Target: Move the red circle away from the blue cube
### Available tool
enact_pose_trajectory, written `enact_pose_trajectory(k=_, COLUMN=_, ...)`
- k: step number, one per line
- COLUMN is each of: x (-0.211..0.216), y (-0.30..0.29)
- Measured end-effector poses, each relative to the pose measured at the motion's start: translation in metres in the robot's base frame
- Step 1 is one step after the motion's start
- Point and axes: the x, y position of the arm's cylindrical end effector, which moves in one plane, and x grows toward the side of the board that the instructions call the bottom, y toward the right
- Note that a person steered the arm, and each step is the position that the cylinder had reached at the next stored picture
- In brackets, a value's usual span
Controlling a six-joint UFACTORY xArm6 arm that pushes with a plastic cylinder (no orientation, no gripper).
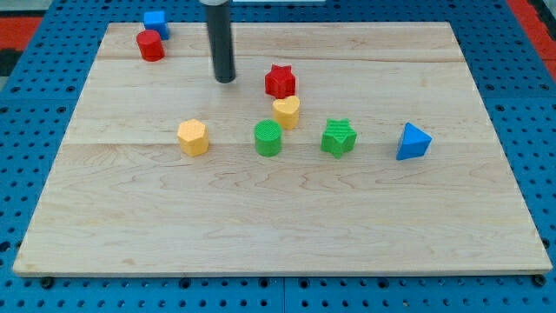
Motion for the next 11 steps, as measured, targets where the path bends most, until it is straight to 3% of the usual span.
enact_pose_trajectory(k=2, x=-0.008, y=-0.112)
enact_pose_trajectory(k=4, x=-0.056, y=-0.182)
enact_pose_trajectory(k=6, x=-0.088, y=-0.145)
enact_pose_trajectory(k=8, x=-0.071, y=-0.099)
enact_pose_trajectory(k=11, x=-0.028, y=-0.083)
